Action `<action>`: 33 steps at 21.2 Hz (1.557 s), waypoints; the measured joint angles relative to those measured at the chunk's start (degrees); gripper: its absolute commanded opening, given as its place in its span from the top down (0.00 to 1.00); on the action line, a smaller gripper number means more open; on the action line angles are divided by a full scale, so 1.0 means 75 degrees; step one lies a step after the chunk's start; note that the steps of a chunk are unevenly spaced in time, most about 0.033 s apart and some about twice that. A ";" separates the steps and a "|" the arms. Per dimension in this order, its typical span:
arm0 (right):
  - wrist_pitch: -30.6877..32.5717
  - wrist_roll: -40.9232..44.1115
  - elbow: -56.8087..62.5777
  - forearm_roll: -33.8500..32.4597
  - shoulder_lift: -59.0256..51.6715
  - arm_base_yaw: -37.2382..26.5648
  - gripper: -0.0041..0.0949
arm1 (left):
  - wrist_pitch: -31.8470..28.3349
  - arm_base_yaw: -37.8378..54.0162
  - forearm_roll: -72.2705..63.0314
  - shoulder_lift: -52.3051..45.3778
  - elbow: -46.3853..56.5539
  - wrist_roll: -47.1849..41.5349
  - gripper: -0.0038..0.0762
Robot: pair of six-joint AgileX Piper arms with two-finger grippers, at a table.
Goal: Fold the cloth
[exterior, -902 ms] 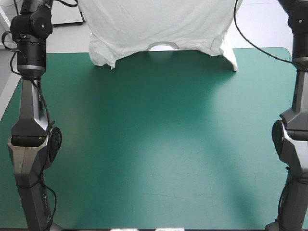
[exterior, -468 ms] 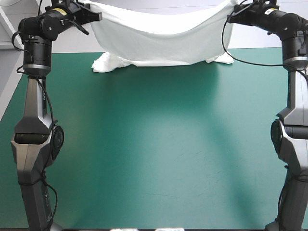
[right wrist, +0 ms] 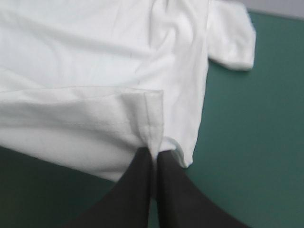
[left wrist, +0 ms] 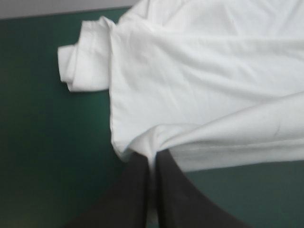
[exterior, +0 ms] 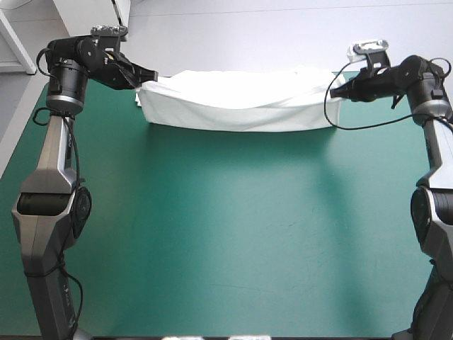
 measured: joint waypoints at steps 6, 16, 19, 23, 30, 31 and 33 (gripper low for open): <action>0.0046 -0.0114 0.2200 -0.0031 -0.0928 0.0000 0.98 | -0.0009 0.0000 -0.0256 -0.1024 0.2592 0.0054 0.96; 0.0080 -0.0009 0.6733 -0.1066 -0.3717 0.0000 0.98 | -0.0448 0.0000 -0.0654 -0.4567 0.9452 0.0934 0.96; 0.0134 0.0186 0.7516 -0.1467 -0.4569 0.0000 0.98 | -0.0682 0.0000 -0.0660 -0.5651 1.0599 0.0984 0.96; 0.0341 0.0605 0.8605 -0.2119 -0.5945 0.0000 0.98 | -0.0788 -0.0559 -0.0604 -0.7335 1.1966 0.0931 0.96; 0.0972 0.1128 0.9893 -0.2924 -0.7184 0.0883 0.98 | -0.0338 -0.1210 0.0012 -0.8435 1.3196 0.0225 0.96; 0.1091 0.1202 1.0096 -0.3027 -0.7322 0.1012 0.98 | -0.0314 -0.1214 0.0018 -0.8627 1.3395 0.0191 0.96; 0.1124 0.1304 1.0293 -0.3061 -0.7461 0.1048 0.98 | -0.0314 -0.1223 0.0018 -0.8811 1.3575 0.0168 0.96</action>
